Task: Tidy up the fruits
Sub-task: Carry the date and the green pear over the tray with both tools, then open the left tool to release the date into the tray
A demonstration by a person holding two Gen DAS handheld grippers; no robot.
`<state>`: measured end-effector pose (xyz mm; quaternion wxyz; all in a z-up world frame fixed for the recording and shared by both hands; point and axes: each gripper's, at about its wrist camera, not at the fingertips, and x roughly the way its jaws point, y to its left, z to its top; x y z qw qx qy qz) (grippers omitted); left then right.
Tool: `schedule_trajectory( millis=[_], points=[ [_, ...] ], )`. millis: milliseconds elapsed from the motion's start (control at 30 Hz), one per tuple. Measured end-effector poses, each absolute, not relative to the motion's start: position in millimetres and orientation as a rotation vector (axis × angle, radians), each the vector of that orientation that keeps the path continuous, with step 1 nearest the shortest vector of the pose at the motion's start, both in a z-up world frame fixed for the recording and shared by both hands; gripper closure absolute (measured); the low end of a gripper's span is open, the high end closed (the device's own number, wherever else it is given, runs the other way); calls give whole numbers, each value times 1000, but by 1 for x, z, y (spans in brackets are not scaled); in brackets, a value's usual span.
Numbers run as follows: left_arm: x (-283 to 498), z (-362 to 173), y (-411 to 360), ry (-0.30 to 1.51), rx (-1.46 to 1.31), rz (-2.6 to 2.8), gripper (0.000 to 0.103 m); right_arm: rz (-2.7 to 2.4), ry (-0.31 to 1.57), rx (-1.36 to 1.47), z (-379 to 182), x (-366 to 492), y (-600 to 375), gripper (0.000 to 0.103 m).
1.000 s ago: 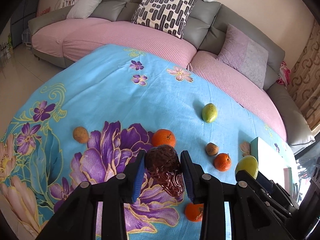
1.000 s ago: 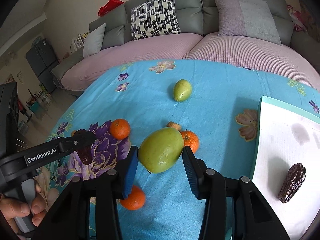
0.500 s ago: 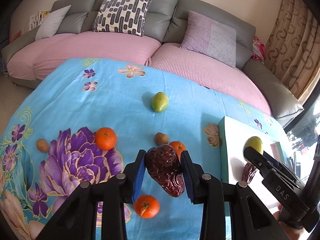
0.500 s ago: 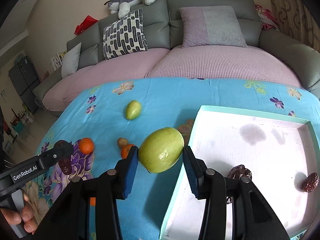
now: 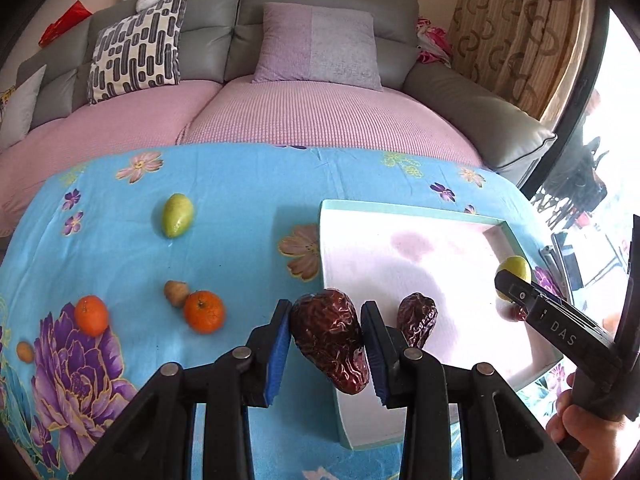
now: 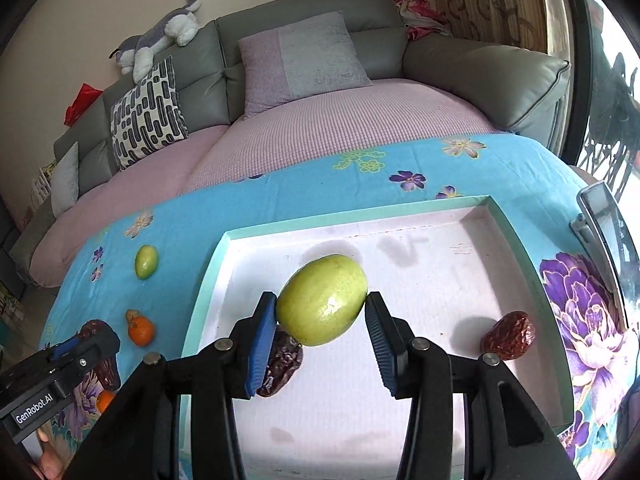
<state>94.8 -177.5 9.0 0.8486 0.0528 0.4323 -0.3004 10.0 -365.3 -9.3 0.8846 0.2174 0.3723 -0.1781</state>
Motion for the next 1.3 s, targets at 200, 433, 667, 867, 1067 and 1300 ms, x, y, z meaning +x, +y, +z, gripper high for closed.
schedule_trajectory(
  millis=[200,433,667,867,1067,1300],
  points=[
    [96,3,-216,919,181,-679,66,-467,777,511,-16,-12,-394,56],
    [113,-9,-243,938,218,-691,66,-442,803,517,-24,-10,-396,56],
    [131,-31,-258,981,239,-671,66,-409,859,534,-44,4,-394,56],
    [134,-45,-262,1002,246,-662,66,-401,896,534,-54,11,-392,56],
    [133,-52,-262,1011,249,-660,66,-405,901,526,-53,12,-390,56],
    [134,-51,-258,1021,239,-667,66,-408,909,517,-54,15,-390,56]
  ],
)
